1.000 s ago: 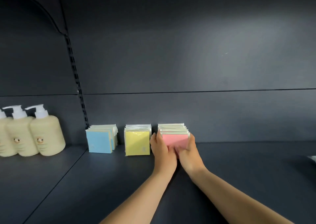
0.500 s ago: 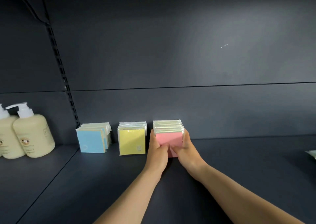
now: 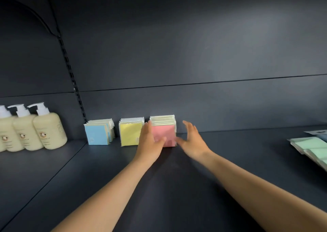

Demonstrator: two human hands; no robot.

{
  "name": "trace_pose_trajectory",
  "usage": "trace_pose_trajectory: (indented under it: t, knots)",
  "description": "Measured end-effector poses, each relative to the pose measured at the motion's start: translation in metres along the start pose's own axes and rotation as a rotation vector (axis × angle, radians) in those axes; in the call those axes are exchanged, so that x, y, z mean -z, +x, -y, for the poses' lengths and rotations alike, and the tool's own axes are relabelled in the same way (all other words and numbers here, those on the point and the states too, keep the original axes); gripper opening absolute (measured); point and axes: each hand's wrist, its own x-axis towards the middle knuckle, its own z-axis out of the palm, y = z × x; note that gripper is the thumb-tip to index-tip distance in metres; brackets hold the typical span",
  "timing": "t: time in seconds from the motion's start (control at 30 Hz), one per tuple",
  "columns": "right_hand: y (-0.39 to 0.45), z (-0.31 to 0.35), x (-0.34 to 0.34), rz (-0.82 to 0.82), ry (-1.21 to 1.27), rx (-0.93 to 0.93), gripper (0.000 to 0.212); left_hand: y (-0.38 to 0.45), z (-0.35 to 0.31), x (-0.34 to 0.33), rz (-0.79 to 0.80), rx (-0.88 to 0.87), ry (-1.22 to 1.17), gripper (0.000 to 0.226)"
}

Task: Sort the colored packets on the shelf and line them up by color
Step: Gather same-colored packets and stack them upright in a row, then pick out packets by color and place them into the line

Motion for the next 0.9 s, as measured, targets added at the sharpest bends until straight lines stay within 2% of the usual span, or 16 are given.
trace_pose_trajectory:
  t: [0.07, 0.17, 0.3, 0.4, 0.6, 0.9]
  knots:
    - [-0.02, -0.001, 0.028, 0.0, -0.288, 0.074, 0.065, -0.014, -0.014, 0.01, 0.107, -0.073, 0.254, 0.069]
    - [-0.057, -0.002, 0.072, 0.054, -0.555, 0.069, 0.071, -0.041, -0.04, 0.024, 0.296, -0.176, 0.614, 0.068]
    - [-0.125, -0.005, 0.12, 0.057, -0.765, 0.072, 0.075, -0.091, -0.074, 0.028, 0.403, -0.246, 0.825, 0.061]
    - [-0.18, -0.008, 0.15, 0.072, -0.89, 0.05, 0.072, -0.13, -0.098, 0.024, 0.426, -0.268, 0.881, 0.06]
    - [-0.259, -0.017, 0.215, 0.072, -0.962, 0.006, 0.07, -0.189, -0.164, 0.01, 0.429, -0.278, 0.781, 0.064]
    - [-0.297, -0.055, 0.305, 0.018, -0.948, -0.063, 0.067, -0.216, -0.237, -0.058, 0.462, -0.271, 0.646, 0.067]
